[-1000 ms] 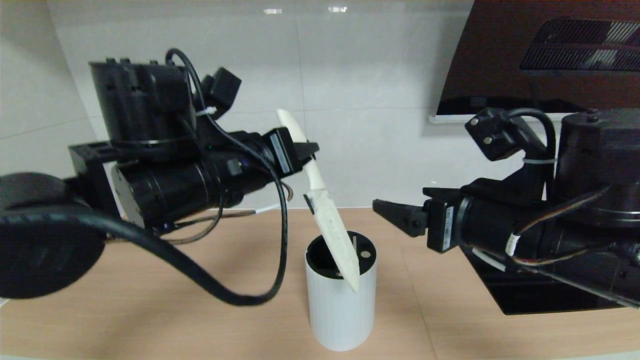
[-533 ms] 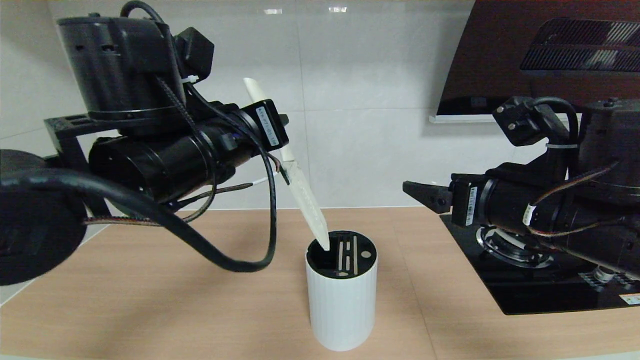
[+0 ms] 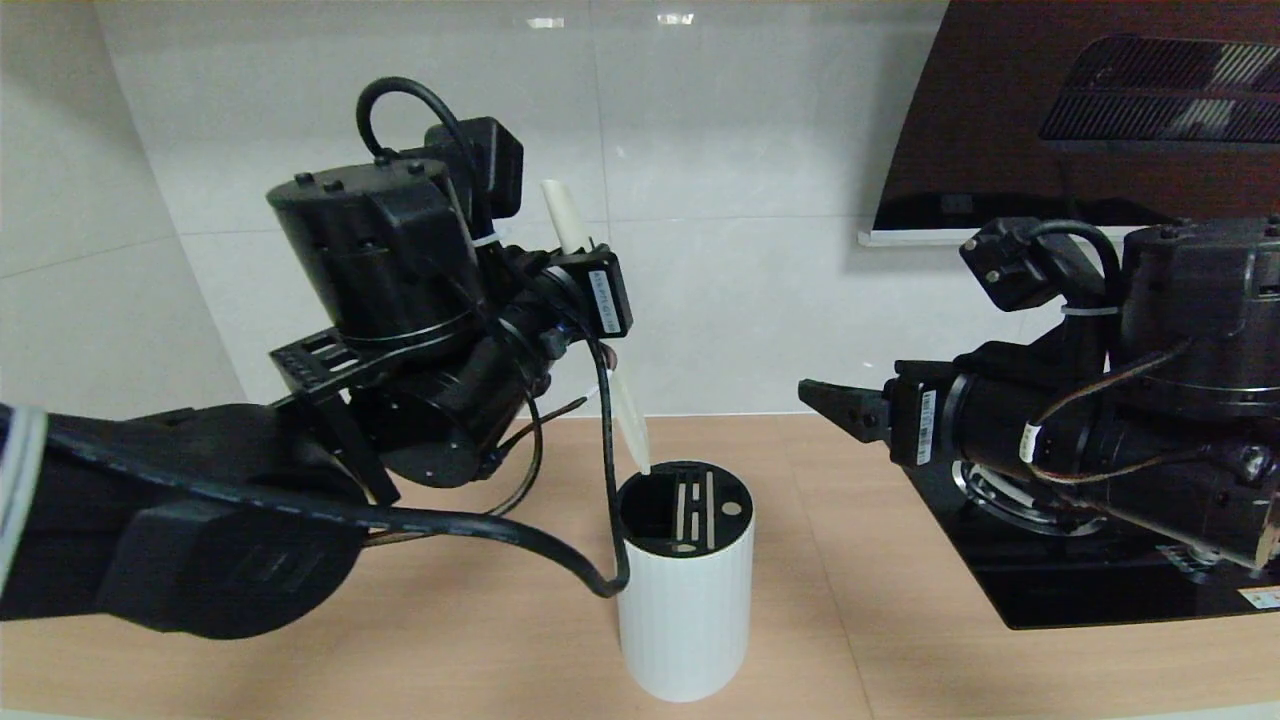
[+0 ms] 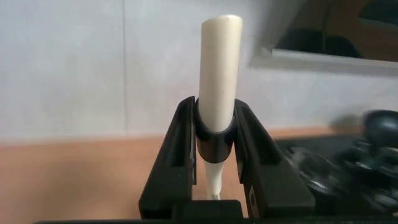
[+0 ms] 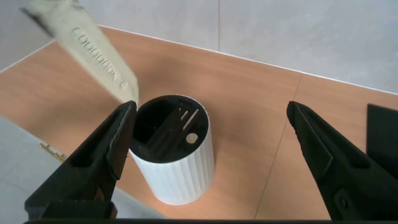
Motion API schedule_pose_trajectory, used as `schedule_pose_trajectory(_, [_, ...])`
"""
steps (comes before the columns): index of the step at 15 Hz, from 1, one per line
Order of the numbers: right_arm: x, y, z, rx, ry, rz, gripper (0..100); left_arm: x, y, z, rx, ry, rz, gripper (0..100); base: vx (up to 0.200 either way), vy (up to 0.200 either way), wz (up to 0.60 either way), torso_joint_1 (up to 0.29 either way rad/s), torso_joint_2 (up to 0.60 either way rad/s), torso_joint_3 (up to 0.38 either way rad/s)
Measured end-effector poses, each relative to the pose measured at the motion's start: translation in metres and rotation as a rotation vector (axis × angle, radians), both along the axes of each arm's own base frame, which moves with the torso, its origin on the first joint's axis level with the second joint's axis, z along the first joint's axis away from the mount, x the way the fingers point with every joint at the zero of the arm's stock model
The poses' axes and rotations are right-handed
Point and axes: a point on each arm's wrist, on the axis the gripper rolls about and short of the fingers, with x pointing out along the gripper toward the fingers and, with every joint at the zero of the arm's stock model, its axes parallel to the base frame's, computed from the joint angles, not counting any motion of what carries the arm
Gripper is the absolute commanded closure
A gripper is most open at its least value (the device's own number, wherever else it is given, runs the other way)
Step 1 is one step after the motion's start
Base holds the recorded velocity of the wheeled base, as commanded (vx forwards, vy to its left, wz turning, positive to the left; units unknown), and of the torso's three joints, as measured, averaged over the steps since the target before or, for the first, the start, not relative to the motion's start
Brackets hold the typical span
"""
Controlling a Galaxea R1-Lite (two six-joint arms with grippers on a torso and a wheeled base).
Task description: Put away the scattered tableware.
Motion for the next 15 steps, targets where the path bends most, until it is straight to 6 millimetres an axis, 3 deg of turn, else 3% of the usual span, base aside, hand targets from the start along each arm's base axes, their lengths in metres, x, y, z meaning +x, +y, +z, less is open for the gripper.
schedule_pose_trajectory(3, [0.001,0.001,-0.002,-0.006,0.007,0.001,0,0.007,-0.009,-0.020,0.043,0.033,0.002,100,0.000,0.000,0.00,0.000,0.00,0.000])
schedule_pose_trajectory(15, [0.002,0.002,-0.007,-0.017,0.018,0.000,0,0.010,-0.036,-0.062,0.083,0.133,-0.030,100,0.000,0.000,0.00,0.000,0.00,0.000])
